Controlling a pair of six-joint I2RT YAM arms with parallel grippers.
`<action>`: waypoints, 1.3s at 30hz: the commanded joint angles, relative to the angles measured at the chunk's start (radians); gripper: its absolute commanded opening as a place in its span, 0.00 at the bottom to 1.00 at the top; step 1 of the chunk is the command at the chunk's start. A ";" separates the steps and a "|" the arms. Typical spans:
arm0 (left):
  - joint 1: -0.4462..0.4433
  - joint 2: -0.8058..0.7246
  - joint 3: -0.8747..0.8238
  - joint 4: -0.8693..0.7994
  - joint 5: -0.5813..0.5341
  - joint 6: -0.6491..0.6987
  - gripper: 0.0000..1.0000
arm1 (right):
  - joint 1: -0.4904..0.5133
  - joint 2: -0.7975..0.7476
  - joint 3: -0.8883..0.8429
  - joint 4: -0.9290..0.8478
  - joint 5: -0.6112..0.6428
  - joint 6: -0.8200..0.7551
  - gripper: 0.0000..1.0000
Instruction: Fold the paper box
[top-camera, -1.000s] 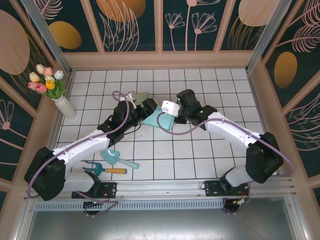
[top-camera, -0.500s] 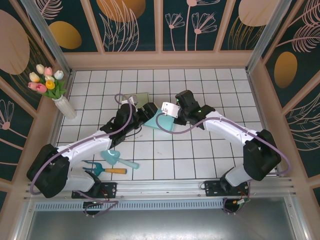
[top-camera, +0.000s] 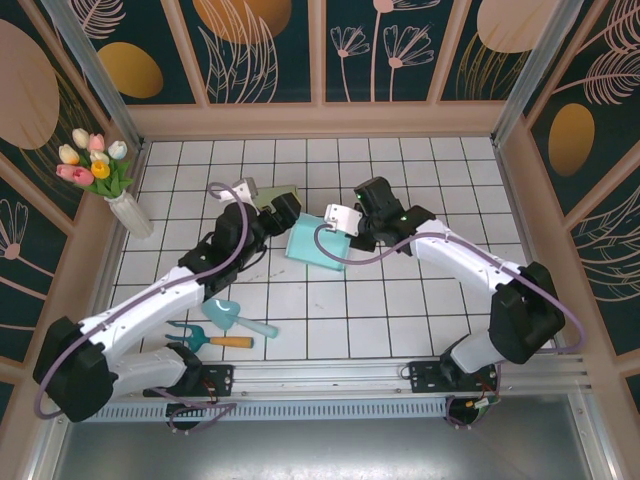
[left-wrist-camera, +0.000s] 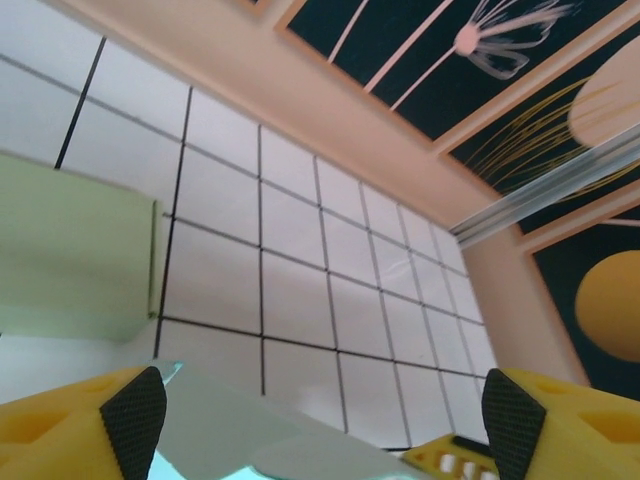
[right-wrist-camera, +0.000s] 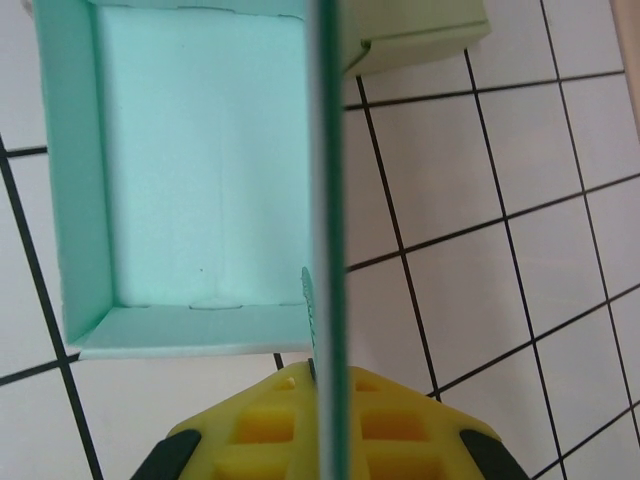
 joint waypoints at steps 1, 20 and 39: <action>0.000 0.037 0.030 -0.018 0.004 0.014 0.85 | -0.003 -0.047 0.037 -0.039 -0.054 0.014 0.00; -0.003 0.165 -0.028 0.227 0.258 -0.208 0.78 | -0.009 -0.030 0.046 0.020 -0.025 0.099 0.00; -0.009 0.198 -0.163 0.340 0.199 -0.269 0.68 | 0.014 -0.060 -0.133 0.166 0.033 0.029 0.00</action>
